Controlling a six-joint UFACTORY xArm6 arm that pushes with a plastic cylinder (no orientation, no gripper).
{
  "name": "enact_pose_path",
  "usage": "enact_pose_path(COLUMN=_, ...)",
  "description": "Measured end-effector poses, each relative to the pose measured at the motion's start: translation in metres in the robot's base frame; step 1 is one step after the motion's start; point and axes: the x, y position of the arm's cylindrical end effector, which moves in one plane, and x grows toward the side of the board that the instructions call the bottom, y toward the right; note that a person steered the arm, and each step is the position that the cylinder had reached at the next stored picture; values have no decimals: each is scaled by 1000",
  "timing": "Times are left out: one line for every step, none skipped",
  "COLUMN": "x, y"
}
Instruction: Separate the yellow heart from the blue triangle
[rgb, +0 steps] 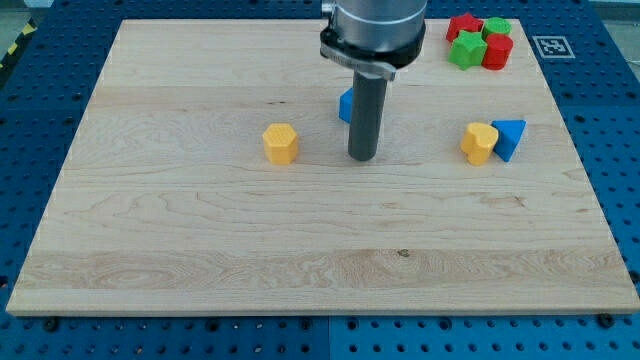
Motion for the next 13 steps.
enact_pose_path(x=-2, y=-75)
enact_pose_path(x=-2, y=-157)
enact_pose_path(x=-2, y=-194)
enact_pose_path(x=-2, y=-161)
enact_pose_path(x=16, y=-66)
enact_pose_path(x=35, y=39)
enact_pose_path(x=45, y=147)
enact_pose_path(x=35, y=221)
enact_pose_path(x=9, y=212)
enact_pose_path(x=-3, y=137)
enact_pose_path(x=-5, y=55)
enact_pose_path(x=-5, y=32)
enact_pose_path(x=-5, y=94)
